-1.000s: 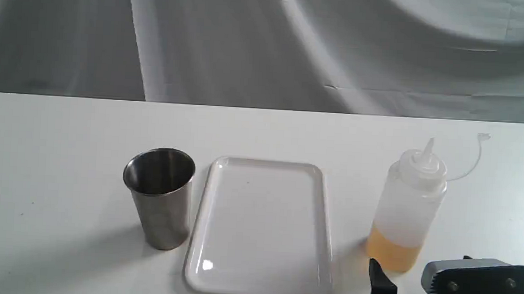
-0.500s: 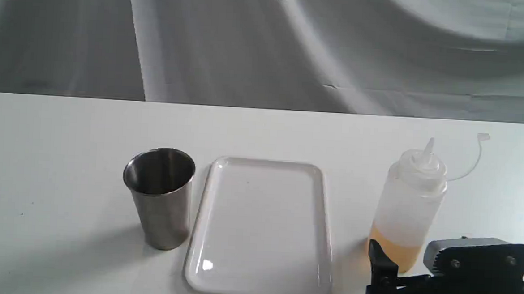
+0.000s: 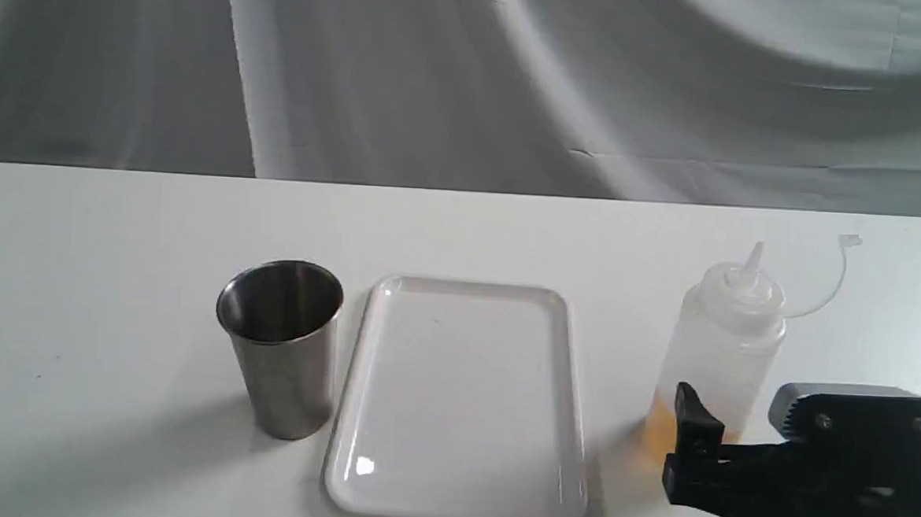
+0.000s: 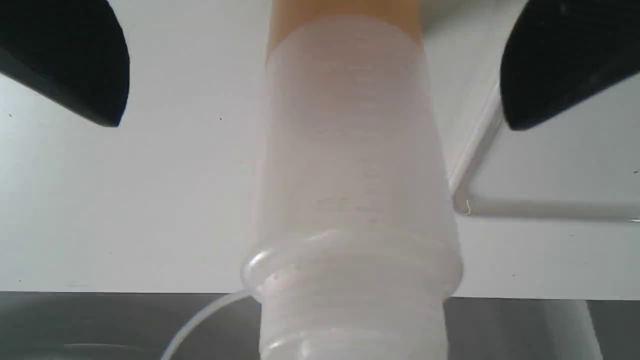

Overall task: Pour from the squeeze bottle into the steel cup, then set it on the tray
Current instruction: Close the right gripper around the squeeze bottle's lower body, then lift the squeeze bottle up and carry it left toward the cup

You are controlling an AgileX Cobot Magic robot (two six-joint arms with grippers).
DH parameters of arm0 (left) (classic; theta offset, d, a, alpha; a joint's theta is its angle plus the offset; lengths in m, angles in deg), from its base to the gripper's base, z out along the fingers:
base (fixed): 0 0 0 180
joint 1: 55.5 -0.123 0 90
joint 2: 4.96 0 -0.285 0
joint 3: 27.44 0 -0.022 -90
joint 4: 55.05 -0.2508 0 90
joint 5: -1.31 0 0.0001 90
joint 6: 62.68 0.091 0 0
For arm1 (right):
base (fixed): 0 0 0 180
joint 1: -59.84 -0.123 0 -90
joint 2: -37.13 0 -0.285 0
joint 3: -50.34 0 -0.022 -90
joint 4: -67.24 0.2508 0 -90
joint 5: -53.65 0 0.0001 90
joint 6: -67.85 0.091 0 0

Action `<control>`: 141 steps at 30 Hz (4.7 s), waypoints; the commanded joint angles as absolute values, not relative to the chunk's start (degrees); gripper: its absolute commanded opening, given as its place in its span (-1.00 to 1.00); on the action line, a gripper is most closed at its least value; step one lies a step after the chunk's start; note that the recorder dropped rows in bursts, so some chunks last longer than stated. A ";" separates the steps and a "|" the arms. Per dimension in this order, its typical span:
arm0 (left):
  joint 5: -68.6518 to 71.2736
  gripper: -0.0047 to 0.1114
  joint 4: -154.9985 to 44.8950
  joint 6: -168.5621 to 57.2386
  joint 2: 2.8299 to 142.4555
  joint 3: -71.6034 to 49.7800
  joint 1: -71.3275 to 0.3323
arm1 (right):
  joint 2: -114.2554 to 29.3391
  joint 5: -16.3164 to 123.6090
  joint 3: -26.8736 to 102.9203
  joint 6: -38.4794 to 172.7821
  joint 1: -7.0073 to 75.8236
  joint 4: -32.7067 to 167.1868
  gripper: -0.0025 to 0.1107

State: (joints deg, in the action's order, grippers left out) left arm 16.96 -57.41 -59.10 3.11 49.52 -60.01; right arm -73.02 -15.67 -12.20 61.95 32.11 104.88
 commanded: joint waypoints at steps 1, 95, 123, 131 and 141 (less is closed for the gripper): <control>16.55 -0.78 -57.55 -59.21 2.83 49.78 -59.87 | -73.04 -16.32 -12.03 62.24 33.88 102.62 0.90; 16.55 -0.78 -57.55 -59.21 2.83 49.78 -59.87 | -87.49 -16.32 4.99 57.16 42.04 93.41 -0.96; 16.55 -0.78 -57.55 -59.21 2.83 49.78 -59.87 | -49.14 9.10 7.41 21.36 28.36 108.12 -0.96; 16.55 -0.78 -57.55 -59.21 2.83 49.78 -59.87 | -48.90 12.39 17.67 -4.09 22.33 132.81 -0.96; 16.55 -0.78 -57.55 -59.21 2.83 49.78 -59.87 | -53.77 8.88 24.63 -22.32 19.12 148.73 -0.96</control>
State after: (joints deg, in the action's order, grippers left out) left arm 16.96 -57.41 -59.10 3.11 49.52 -60.01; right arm -53.42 11.07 23.61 -20.26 19.29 147.13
